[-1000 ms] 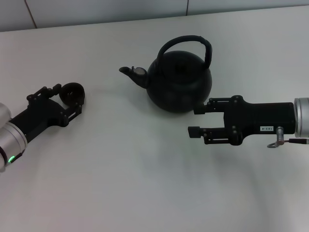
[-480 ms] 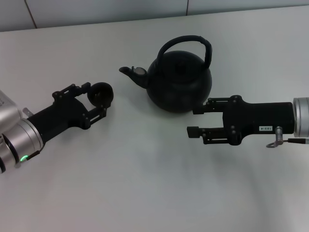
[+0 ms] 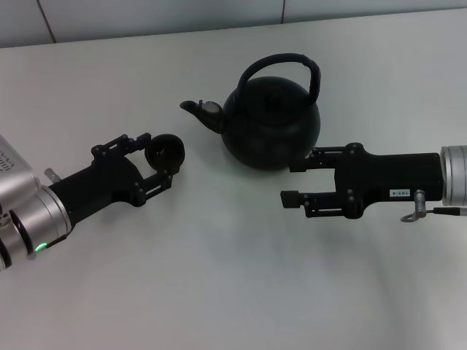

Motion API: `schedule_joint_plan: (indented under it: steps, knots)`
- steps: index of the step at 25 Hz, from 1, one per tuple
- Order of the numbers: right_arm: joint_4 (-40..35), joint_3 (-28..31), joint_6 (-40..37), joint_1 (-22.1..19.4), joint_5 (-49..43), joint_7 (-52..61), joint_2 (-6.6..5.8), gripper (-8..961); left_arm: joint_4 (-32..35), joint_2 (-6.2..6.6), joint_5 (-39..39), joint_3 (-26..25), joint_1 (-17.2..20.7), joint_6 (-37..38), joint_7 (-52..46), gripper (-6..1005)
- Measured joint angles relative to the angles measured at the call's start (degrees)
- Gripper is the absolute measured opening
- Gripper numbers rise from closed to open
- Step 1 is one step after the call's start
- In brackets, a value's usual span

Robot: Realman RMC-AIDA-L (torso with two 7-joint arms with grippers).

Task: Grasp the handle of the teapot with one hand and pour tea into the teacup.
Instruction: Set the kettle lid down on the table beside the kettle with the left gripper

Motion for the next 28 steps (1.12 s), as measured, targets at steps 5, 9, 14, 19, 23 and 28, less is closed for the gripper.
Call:
schedule_joint_plan:
  steps: [5, 9, 14, 19, 23, 28]
  knots:
    - [0.0, -0.1, 0.0, 0.1, 0.0, 0.0, 0.0, 679, 0.0, -0.03, 0.0, 2.4, -0.3, -0.7, 0.1, 672]
    - [0.0, 0.1, 0.0, 0.1, 0.0, 0.0, 0.0, 679, 0.0, -0.01, 0.0, 2.7, -0.4, -0.8, 0.0, 673]
    - [0.0, 0.2, 0.0, 0.1, 0.0, -0.2, -0.09, 679, 0.0, -0.01, 0.0, 2.8, -0.4, -0.8, 0.0, 673]
    - [0.0, 0.0, 0.3, 0.1, 0.0, -0.3, -0.09, 678, 0.0, -0.01, 0.0, 2.9, -0.4, -0.9, 0.0, 673]
    - [0.0, -0.1, 0.4, 0.1, 0.0, -0.3, -0.09, 678, -0.1, -0.01, 0.0, 2.9, -0.4, -0.9, 0.0, 673]
    - [0.0, -0.2, 0.4, 0.1, 0.0, -0.3, -0.09, 678, -0.1, -0.01, 0.0, 2.9, -0.4, -1.1, -0.6, 673]
